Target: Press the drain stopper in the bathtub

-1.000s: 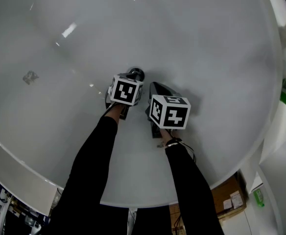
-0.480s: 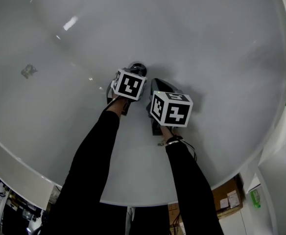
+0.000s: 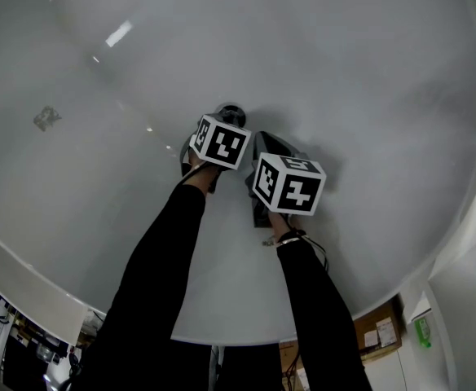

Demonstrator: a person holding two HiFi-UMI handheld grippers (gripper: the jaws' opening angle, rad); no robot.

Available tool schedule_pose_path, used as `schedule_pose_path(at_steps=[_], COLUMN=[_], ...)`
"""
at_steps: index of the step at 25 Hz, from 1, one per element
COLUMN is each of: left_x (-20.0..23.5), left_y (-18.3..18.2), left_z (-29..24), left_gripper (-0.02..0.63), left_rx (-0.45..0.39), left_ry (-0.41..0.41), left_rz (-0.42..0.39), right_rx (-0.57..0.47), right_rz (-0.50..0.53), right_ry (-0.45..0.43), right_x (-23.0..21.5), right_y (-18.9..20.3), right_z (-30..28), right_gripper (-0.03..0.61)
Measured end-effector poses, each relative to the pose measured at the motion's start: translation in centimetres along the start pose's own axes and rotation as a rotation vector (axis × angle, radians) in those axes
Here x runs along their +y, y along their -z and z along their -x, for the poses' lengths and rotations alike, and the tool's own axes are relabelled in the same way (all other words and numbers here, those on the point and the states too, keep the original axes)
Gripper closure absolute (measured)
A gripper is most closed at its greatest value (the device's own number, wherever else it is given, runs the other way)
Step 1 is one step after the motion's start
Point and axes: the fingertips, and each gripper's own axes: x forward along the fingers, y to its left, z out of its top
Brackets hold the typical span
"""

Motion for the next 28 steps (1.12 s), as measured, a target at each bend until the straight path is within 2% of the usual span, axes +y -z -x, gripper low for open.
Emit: schedule_pose_path(at_steps=[7, 10, 17, 28], left_x=[-0.3, -0.6, -0.4, -0.2], left_y=[-0.2, -0.1, -0.2, -1.7], left_z=[0.8, 1.3, 1.7, 7.4], left_gripper=[0.609, 0.609, 0.609, 0.609], left_rx=[-0.013, -0.026, -0.023, -0.091], left_ry=[-0.010, 0.008, 0.015, 0.009], left_rz=[-0.035, -0.052, -0.023, -0.043], right_rx=[-0.003, -0.002, -0.021, -0.055], right_rz=[0.011, 0.006, 0.019, 0.024], right_ry=[0.037, 0.027, 0.033, 0.030], right_x=[-0.2, 0.0, 0.3, 2.7], right_y=[-0.7, -0.3, -1.0, -2.3], right_z=[0.7, 0.8, 1.6, 4.9], right_gripper=[0.580, 0.580, 0.580, 0.580])
